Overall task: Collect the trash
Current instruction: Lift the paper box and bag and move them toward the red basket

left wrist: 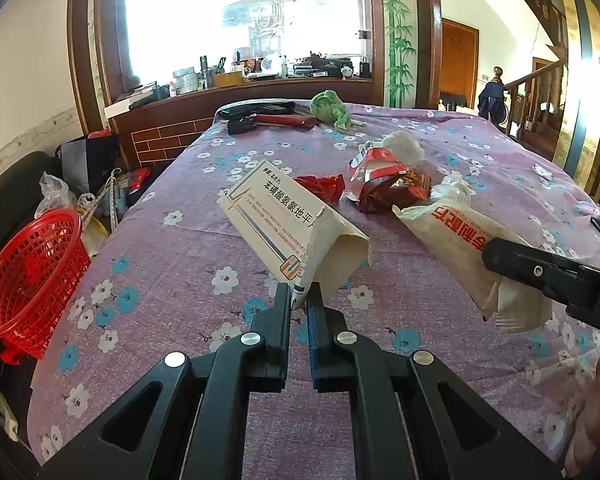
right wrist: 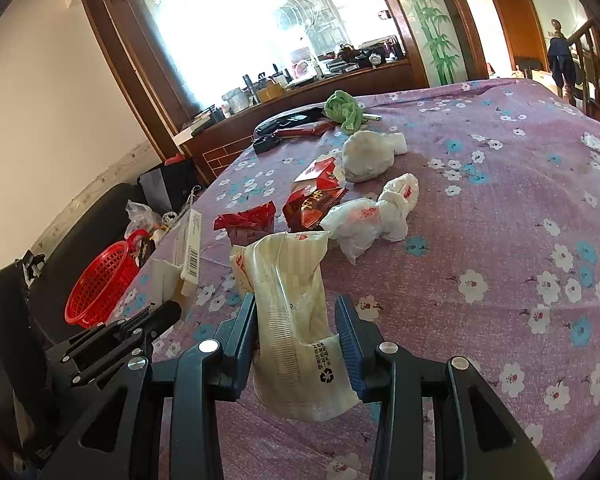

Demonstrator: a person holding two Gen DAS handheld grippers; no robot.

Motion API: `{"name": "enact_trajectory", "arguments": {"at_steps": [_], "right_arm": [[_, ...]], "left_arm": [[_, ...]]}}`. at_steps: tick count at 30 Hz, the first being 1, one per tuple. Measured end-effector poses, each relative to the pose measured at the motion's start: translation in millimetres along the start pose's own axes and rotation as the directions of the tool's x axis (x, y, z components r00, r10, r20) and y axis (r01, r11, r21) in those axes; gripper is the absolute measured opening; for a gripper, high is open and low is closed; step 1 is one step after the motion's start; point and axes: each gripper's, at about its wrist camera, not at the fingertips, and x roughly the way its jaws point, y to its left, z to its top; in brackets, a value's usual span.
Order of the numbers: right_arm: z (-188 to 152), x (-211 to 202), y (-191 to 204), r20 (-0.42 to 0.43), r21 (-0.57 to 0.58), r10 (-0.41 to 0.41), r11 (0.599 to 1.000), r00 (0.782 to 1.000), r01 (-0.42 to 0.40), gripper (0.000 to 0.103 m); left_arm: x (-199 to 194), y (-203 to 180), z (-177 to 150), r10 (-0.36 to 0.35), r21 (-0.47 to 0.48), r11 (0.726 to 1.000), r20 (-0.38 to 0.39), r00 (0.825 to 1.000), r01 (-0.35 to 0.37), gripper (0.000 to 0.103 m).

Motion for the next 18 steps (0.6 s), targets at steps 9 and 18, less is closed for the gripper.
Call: {"name": "enact_trajectory", "arguments": {"at_steps": [9, 18], "right_arm": [[0.2, -0.5, -3.1, 0.004, 0.01, -0.005, 1.0, 1.0, 0.005, 0.042], [-0.7, -1.8, -8.1, 0.003, 0.032, -0.011, 0.999, 1.0, 0.011, 0.042]], "left_arm": [[-1.4, 0.5, -1.3, 0.01, -0.003, 1.0, 0.001, 1.0, -0.01, 0.007], [-3.0, 0.4, -2.7, 0.027, 0.003, 1.0, 0.001, 1.0, -0.027, 0.007]]}}
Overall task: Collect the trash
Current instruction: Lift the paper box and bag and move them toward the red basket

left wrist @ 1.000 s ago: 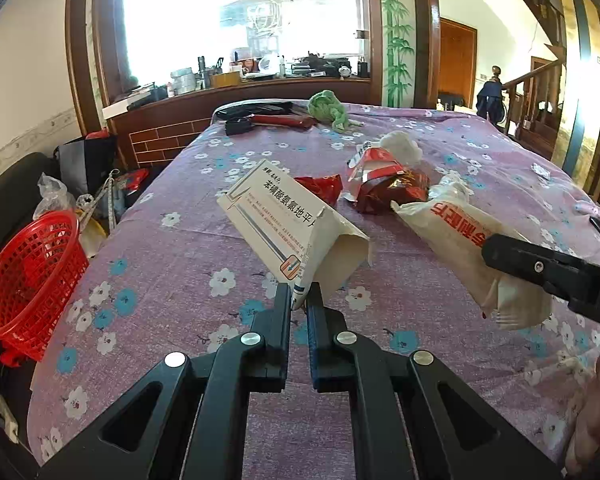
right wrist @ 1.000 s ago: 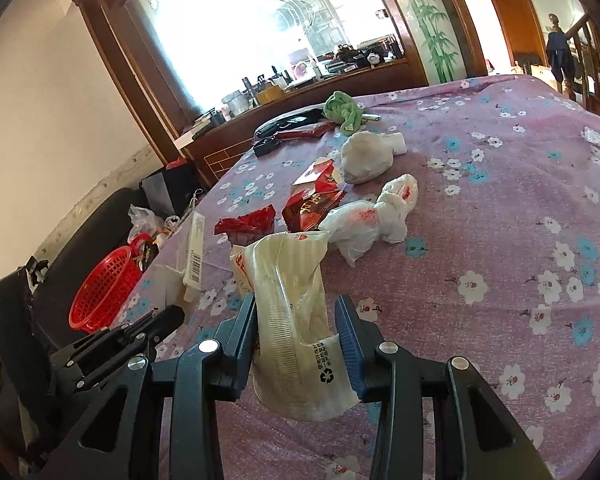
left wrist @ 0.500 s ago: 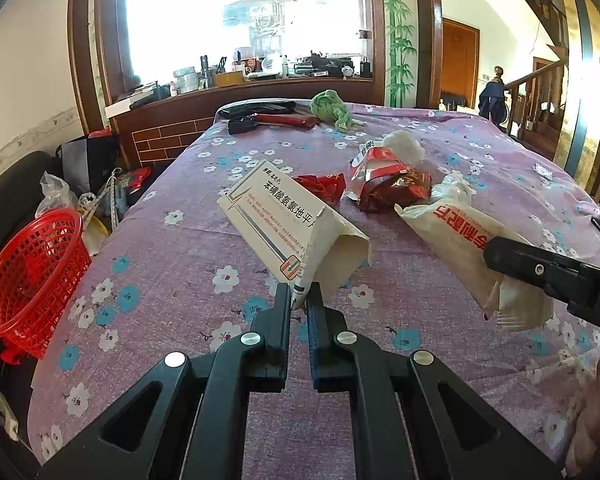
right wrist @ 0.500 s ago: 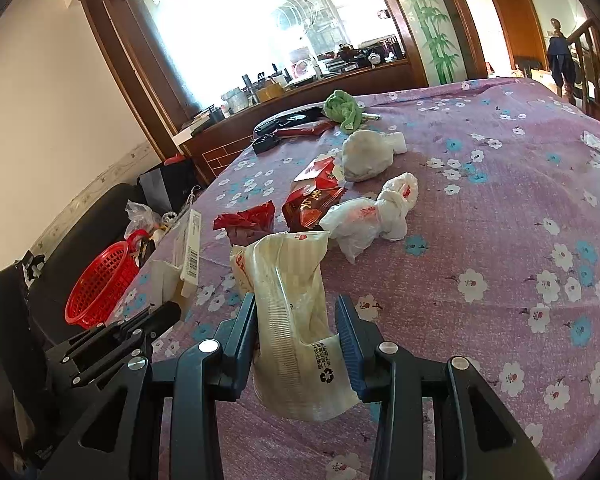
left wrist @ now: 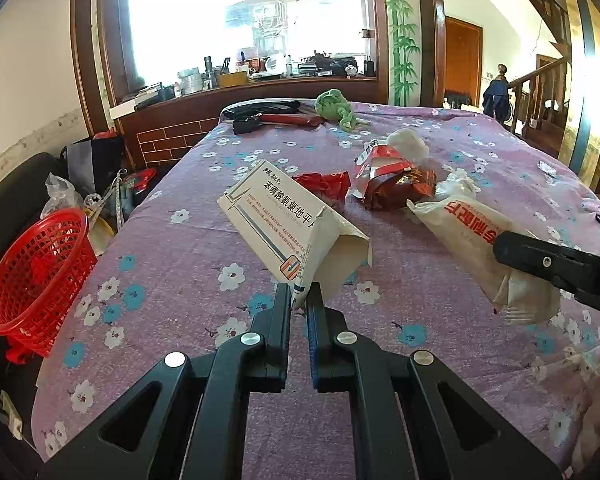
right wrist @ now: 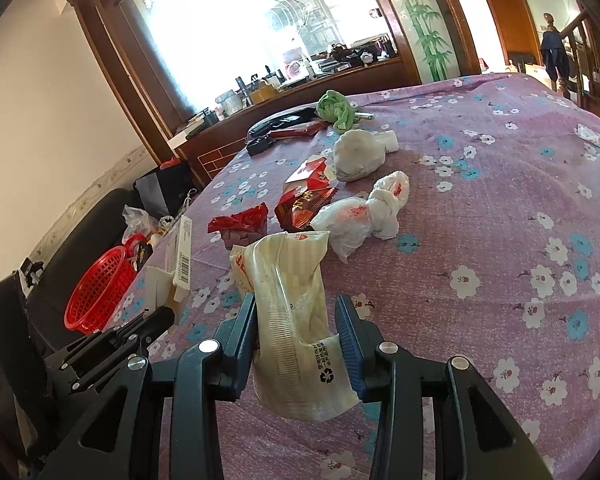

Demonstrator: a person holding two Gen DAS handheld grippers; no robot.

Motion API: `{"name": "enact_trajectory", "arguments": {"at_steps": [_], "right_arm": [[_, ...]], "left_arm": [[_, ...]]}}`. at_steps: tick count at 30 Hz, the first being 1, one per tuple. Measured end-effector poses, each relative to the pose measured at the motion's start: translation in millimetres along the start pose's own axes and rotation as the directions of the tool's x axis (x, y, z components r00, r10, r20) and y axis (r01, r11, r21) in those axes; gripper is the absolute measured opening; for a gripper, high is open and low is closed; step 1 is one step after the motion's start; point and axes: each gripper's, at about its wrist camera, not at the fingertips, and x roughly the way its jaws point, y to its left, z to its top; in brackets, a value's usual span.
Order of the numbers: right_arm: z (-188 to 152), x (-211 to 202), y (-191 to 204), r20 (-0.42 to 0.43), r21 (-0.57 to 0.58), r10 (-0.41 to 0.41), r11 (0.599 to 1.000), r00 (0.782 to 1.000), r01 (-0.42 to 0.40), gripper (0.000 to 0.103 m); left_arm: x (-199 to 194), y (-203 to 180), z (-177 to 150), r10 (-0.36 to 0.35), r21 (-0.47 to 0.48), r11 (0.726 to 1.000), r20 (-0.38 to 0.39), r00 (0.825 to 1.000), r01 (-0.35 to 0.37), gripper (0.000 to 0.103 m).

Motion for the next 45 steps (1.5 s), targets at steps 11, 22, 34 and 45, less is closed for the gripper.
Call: {"name": "enact_trajectory", "arguments": {"at_steps": [11, 22, 34, 45], "right_arm": [[-2, -7, -1, 0.002, 0.01, -0.003, 1.0, 1.0, 0.003, 0.042], [5, -16, 12, 0.013, -0.015, 0.017, 1.0, 1.0, -0.017, 0.042], [30, -5, 68, -0.028, -0.09, 0.112, 0.989, 0.993, -0.114, 0.042], [47, 33, 168, -0.093, -0.215, 0.215, 0.949, 0.972, -0.231, 0.042]], "left_arm": [[-3, 2, 1, 0.018, -0.002, 1.0, 0.01, 1.0, -0.018, 0.007], [-21, 12, 4, 0.008, -0.015, 1.0, 0.036, 0.999, -0.008, 0.007], [-54, 80, 22, 0.038, -0.132, 0.991, 0.087, 0.995, -0.026, 0.009], [-66, 194, 22, 0.156, -0.283, 0.951, 0.08, 0.985, -0.128, 0.009]]}}
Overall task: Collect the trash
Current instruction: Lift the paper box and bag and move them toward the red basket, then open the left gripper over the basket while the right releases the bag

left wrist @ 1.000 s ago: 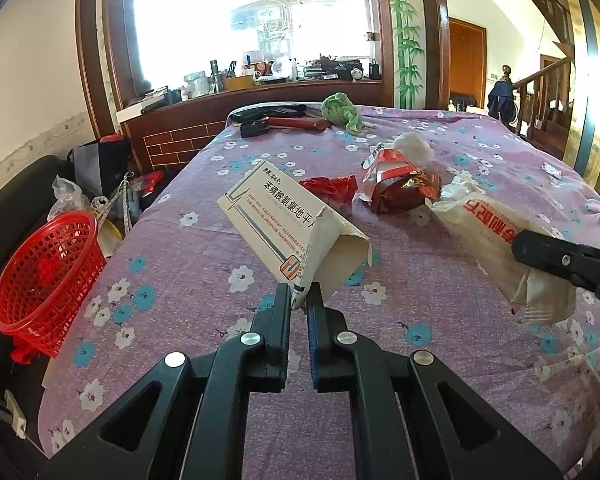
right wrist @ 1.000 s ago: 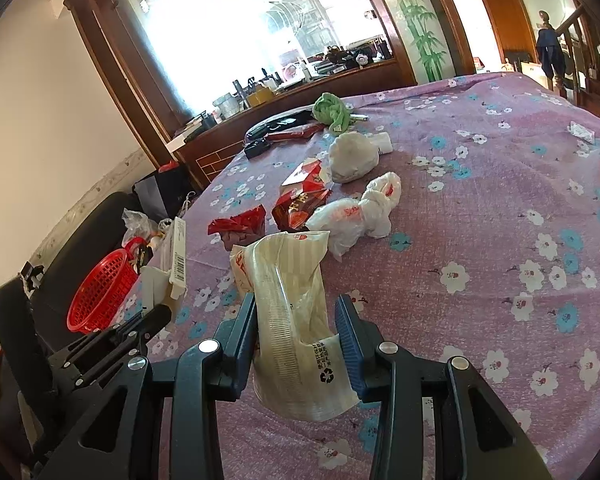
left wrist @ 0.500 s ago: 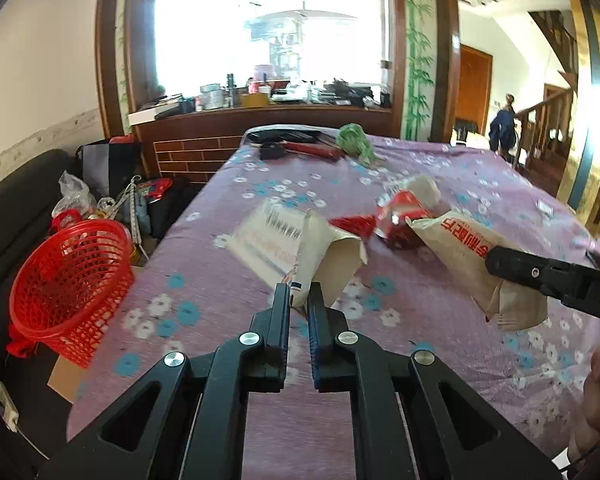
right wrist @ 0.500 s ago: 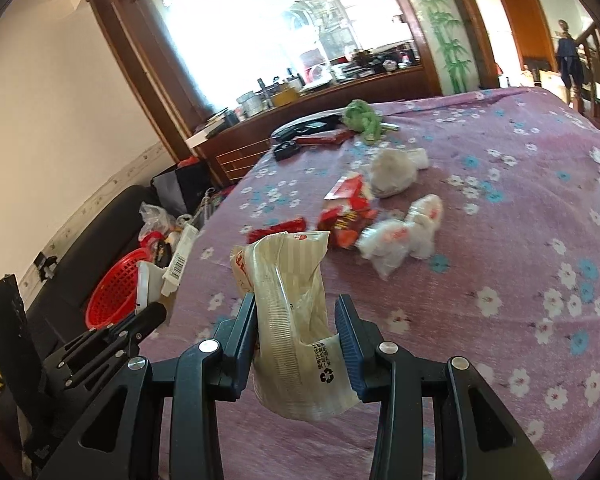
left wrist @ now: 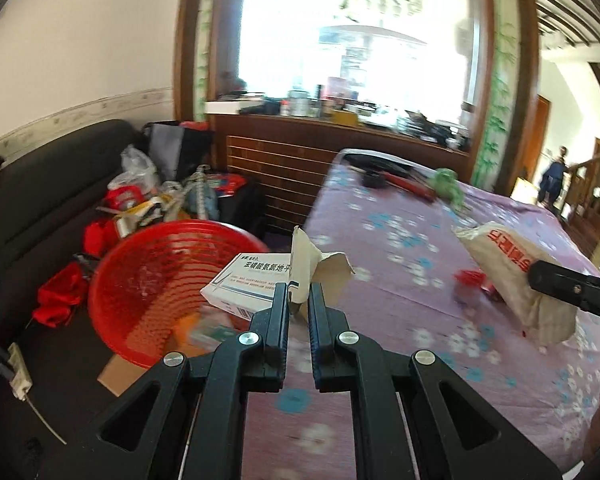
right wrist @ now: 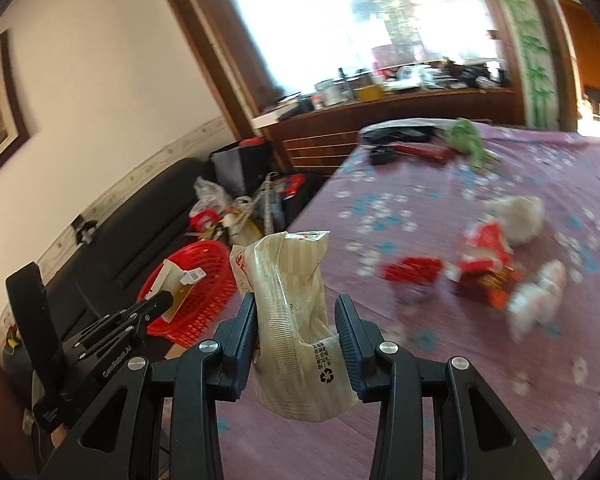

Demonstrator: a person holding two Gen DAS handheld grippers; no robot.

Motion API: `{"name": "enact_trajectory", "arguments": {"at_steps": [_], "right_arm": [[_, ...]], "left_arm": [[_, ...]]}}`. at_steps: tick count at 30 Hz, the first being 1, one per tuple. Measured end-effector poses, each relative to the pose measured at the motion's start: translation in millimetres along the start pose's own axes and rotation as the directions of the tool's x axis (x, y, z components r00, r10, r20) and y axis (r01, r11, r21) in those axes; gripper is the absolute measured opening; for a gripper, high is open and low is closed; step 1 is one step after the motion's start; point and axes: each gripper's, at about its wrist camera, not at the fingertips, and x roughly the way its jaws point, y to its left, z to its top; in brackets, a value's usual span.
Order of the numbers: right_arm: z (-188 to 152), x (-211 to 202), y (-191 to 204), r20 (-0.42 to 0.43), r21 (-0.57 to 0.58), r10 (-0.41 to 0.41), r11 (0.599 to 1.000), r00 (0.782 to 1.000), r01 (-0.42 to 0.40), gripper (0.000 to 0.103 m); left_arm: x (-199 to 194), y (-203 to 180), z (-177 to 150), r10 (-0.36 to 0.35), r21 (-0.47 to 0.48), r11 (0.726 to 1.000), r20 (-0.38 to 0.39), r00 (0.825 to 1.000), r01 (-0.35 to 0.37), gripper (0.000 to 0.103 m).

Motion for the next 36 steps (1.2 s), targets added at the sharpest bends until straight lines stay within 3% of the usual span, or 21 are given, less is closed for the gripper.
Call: {"name": "enact_trajectory", "arguments": {"at_steps": [9, 20, 22, 23, 24, 26, 31, 33, 36], "right_arm": [[27, 73, 63, -0.09, -0.059, 0.082, 0.994, 0.993, -0.088, 0.042], [44, 166, 111, -0.182, -0.071, 0.111, 0.989, 0.977, -0.126, 0.043], [47, 181, 115, -0.195, -0.068, 0.109, 0.99, 0.975, -0.124, 0.046], [48, 186, 115, -0.199, -0.06, 0.114, 0.99, 0.973, -0.128, 0.046], [50, 190, 114, -0.202, -0.046, 0.127, 0.989, 0.971, -0.139, 0.046], [52, 191, 112, -0.196, -0.038, 0.126, 0.99, 0.973, -0.135, 0.047], [51, 163, 98, -0.157, -0.051, 0.106, 0.992, 0.982, -0.115, 0.047], [47, 147, 89, -0.14, -0.058, 0.09, 0.993, 0.986, -0.099, 0.051], [36, 119, 68, -0.118, -0.038, 0.063, 0.997, 0.991, -0.068, 0.056]], "left_arm": [[26, 73, 2, 0.066, -0.056, 0.996, -0.043, 0.997, -0.068, 0.009], [63, 117, 0, 0.084, -0.081, 0.992, -0.087, 0.993, -0.091, 0.009], [65, 121, 0, 0.099, -0.091, 0.99, -0.091, 0.991, -0.107, 0.025], [65, 122, 0, 0.098, -0.097, 0.99, -0.089, 0.991, -0.107, 0.046], [64, 123, 0, 0.105, -0.1, 0.989, -0.077, 0.992, -0.112, 0.057], [60, 121, -1, 0.122, -0.092, 0.988, -0.065, 0.99, -0.127, 0.058], [47, 111, -1, 0.072, -0.087, 0.993, -0.054, 0.996, -0.076, 0.06], [39, 99, -2, 0.044, -0.074, 0.996, -0.04, 0.998, -0.046, 0.068], [32, 77, -3, -0.006, -0.057, 0.998, -0.031, 1.0, 0.004, 0.07]]}}
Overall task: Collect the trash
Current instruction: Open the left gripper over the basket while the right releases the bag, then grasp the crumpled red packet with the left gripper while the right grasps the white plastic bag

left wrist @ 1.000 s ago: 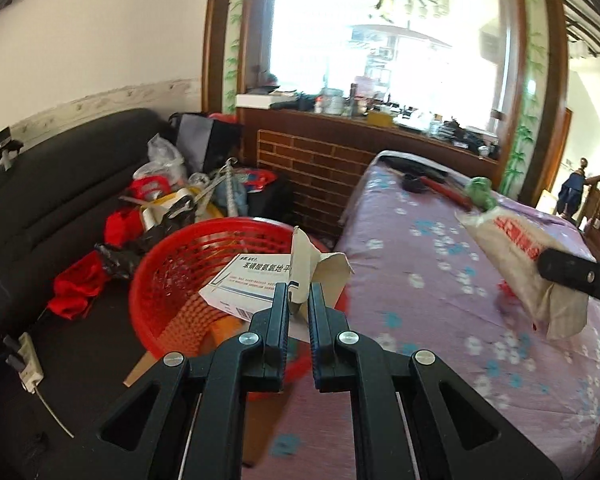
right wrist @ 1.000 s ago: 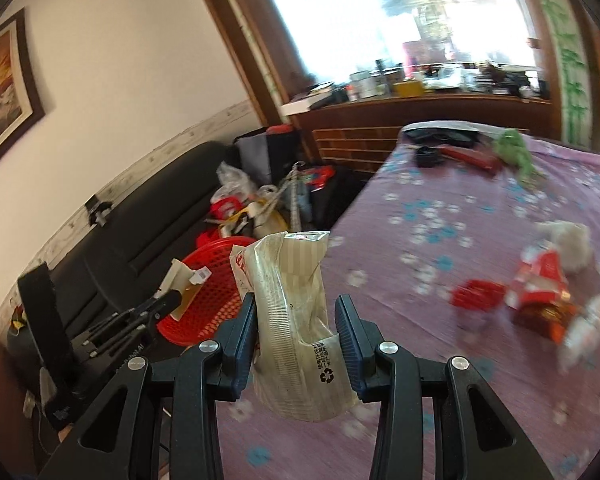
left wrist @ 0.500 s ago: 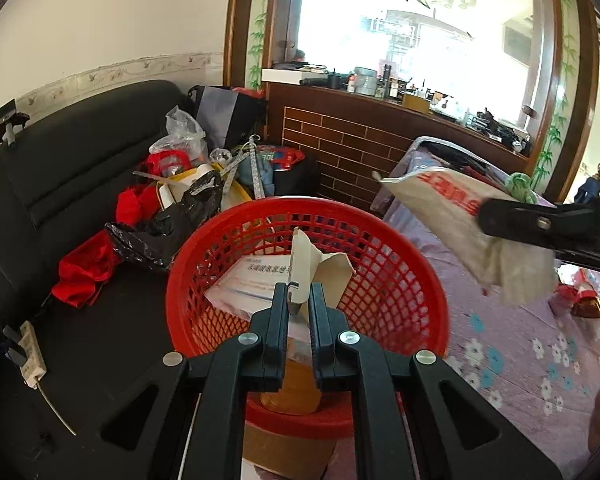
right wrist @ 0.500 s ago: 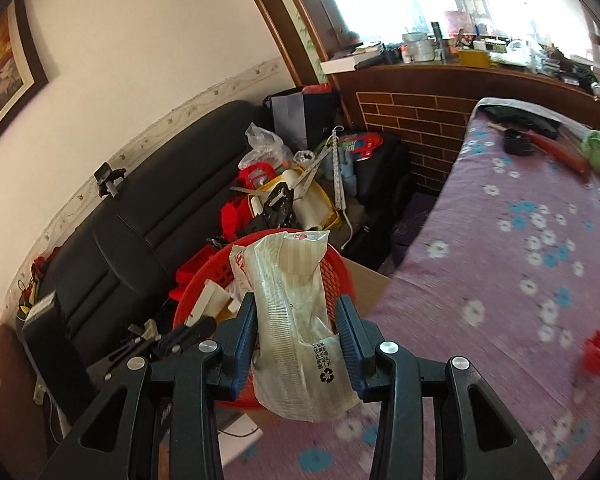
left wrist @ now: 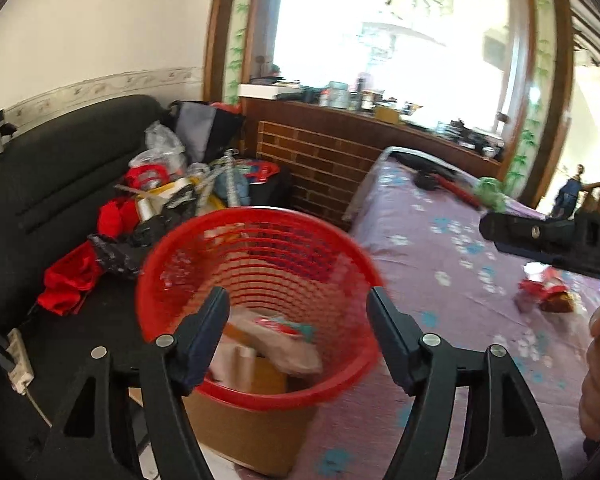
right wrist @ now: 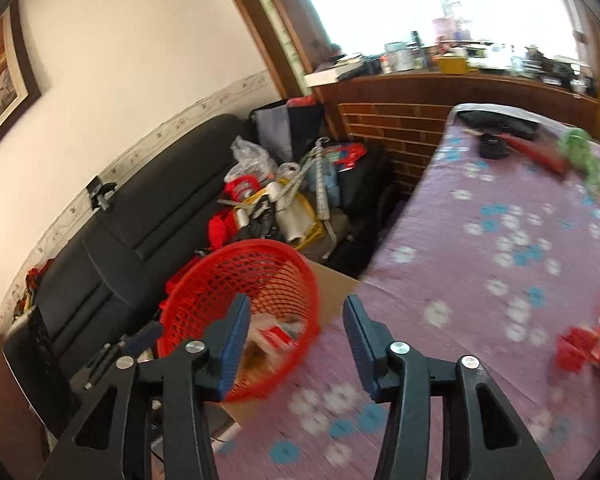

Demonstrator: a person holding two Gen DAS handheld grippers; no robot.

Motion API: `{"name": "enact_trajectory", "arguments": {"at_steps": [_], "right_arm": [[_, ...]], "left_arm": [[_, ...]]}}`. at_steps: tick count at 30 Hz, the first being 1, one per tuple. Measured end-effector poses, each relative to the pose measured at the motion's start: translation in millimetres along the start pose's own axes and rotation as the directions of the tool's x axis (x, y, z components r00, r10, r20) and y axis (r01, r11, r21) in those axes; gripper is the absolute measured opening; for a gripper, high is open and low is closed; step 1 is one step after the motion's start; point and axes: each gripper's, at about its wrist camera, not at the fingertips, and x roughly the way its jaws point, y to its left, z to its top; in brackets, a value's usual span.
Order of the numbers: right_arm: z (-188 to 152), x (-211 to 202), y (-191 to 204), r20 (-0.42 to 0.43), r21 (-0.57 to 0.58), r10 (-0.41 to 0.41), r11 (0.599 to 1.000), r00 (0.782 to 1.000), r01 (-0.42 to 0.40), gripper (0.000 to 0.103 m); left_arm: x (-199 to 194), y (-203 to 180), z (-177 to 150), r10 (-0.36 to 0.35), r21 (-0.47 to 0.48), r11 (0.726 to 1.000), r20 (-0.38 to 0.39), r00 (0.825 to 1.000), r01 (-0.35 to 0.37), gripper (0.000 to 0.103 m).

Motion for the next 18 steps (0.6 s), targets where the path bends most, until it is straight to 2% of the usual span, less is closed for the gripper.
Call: {"name": "enact_trajectory", "arguments": {"at_steps": [7, 14, 18], "right_arm": [[-42, -70, -55, 0.053, 0.065, -0.097, 0.994, 0.994, 0.093, 0.056], [-72, -128, -93, 0.107, 0.106, -0.162, 0.983, 0.981, 0.151, 0.056], [-84, -153, -111, 0.145, 0.15, -0.165, 0.978, 0.976, 0.143, 0.056]], "left_arm": [[6, -68, -15, -0.108, 0.058, 0.992, -0.056, 0.993, 0.111, 0.07], [-1, -133, -33, -0.165, 0.133, 0.975, -0.107, 0.98, 0.178, 0.07], [-7, -163, -40, -0.174, 0.195, 0.961, -0.124, 0.977, 0.196, 0.07]]}}
